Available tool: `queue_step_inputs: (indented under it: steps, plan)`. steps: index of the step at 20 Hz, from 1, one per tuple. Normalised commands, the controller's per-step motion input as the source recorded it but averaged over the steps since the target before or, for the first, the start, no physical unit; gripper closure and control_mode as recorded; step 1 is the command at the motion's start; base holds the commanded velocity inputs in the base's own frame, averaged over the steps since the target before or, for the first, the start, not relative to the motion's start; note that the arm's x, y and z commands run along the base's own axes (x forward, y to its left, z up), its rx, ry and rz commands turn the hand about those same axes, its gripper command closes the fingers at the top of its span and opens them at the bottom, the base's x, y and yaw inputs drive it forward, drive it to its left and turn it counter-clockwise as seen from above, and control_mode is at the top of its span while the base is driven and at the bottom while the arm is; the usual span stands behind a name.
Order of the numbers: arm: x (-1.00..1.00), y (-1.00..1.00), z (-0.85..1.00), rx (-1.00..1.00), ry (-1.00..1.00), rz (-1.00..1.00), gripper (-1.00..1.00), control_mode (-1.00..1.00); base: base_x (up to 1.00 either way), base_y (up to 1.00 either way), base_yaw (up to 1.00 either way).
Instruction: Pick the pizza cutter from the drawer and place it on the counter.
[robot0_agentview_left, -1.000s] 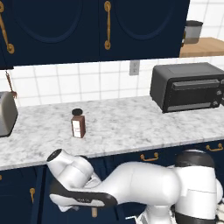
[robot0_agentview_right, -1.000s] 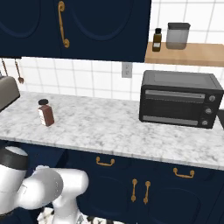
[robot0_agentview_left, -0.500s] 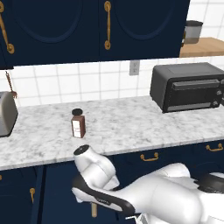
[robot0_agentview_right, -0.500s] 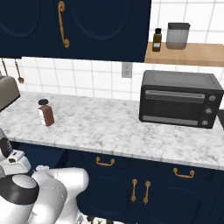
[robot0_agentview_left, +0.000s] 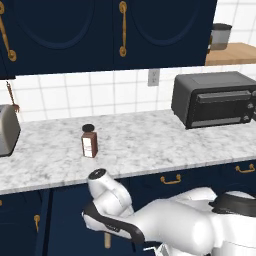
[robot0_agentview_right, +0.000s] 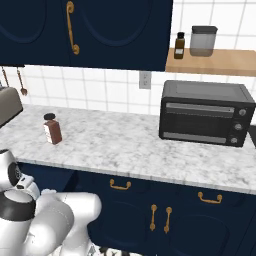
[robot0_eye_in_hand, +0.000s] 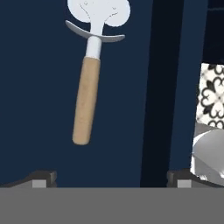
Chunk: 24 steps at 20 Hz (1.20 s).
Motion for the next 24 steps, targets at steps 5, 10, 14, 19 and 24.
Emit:
queue_step_inputs:
  steps: [5,10,14,19,24]
  plan:
    - [0.20,0.29,-0.20,-0.02,0.02,-0.01,-1.00,-1.00,0.00,0.00,0.00]
    - [0.16,0.08,-0.28,-0.01,0.00,0.00,-1.00,-1.00,0.00,0.00,0.00]
    - [0.15,0.11,-0.40,-0.03,0.00,0.00,-1.00,-1.00,0.00,0.00,0.00]
    - [0.14,0.20,-0.37,-0.03,0.00,0.00,-1.00,-1.00,0.00,0.00,0.00]
    - [0.23,0.20,-0.29,-0.02,0.02,0.00,-1.00,-1.00,0.00,0.00,0.00]
